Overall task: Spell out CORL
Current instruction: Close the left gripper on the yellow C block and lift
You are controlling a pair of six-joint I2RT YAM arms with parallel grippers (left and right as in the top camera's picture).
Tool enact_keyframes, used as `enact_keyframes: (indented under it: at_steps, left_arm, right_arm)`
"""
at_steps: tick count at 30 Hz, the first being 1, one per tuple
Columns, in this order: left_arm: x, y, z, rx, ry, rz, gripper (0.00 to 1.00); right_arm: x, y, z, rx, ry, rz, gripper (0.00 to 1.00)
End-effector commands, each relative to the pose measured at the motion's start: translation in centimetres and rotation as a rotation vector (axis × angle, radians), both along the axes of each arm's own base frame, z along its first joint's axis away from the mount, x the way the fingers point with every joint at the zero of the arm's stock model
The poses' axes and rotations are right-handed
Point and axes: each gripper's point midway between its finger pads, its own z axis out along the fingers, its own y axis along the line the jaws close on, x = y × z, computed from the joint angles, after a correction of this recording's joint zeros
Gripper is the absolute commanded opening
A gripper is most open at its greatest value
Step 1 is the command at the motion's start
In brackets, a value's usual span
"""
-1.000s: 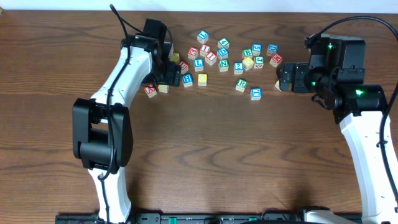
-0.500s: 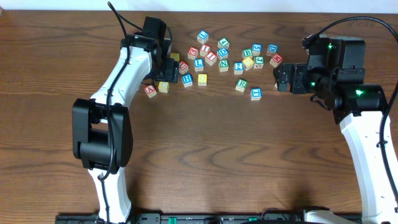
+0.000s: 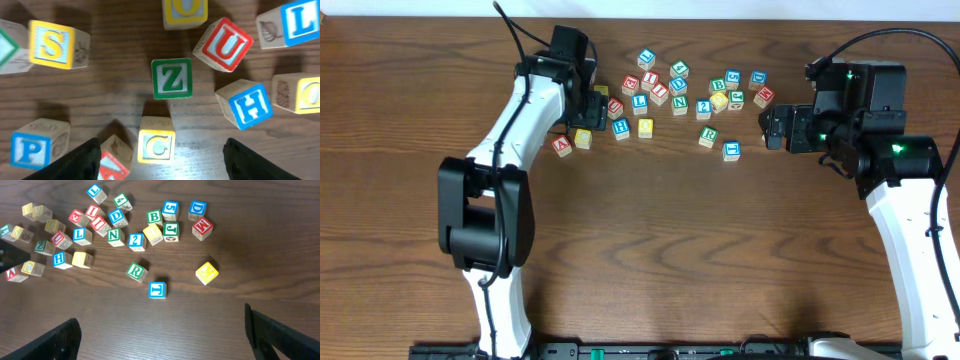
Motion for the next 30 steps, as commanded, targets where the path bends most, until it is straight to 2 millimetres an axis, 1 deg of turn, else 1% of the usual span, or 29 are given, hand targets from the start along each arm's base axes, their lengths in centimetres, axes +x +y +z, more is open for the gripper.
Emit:
enact_keyframes:
  at_steps: [1, 4, 7, 9, 12, 15, 17, 20, 24, 28, 30]
  left_arm:
    - [-0.7, -0.3, -3.1, 0.025, 0.066, -0.003, 0.73]
    - [-0.7, 0.2, -3.6, 0.054, 0.072, 0.005, 0.70]
    - [-0.5, 1.0, -3.6, 0.099, 0.063, 0.020, 0.70]
    - [-0.5, 1.1, -3.6, 0.102, 0.059, 0.017, 0.70]
    - [-0.3, 0.7, -4.1, 0.094, 0.060, 0.012, 0.70]
    - [-0.6, 0.4, -4.7, 0.095, 0.076, 0.005, 0.64]
    - [-0.9, 0.3, -5.1, 0.098, 0.091, 0.003, 0.55]
    - [-1.1, 0.3, -5.3, 0.098, 0.099, 0.012, 0.50]
    - [-1.5, 0.4, -5.6, 0.100, 0.111, 0.016, 0.48]
    - [-2.1, 0.6, -6.4, 0.104, 0.130, 0.018, 0.47]
    - [-2.3, 0.7, -6.6, 0.108, 0.133, 0.019, 0.43]
  right_arm:
    - [0.2, 0.6, 1.0, 0.002, -0.026, 0.024, 0.99]
    - [0.2, 0.6, 1.0, 0.003, -0.026, 0.024, 0.99]
    - [0.2, 0.6, 1.0, 0.003, -0.025, 0.024, 0.99]
    - [0.1, 0.6, 1.0, 0.002, -0.023, 0.024, 0.99]
    - [0.1, 0.6, 0.9, 0.002, -0.018, 0.024, 0.99]
    - [0.1, 0.6, 0.9, 0.002, -0.018, 0.024, 0.99]
    - [0.1, 0.6, 0.9, 0.002, -0.018, 0.024, 0.99]
    - [0.1, 0.6, 0.9, 0.002, -0.018, 0.024, 0.99]
    - [0.1, 0.6, 0.9, 0.002, -0.018, 0.024, 0.99]
    - [0.1, 0.6, 0.9, 0.002, -0.017, 0.024, 0.99]
    - [0.1, 0.6, 0.8, 0.002, -0.016, 0.024, 0.99]
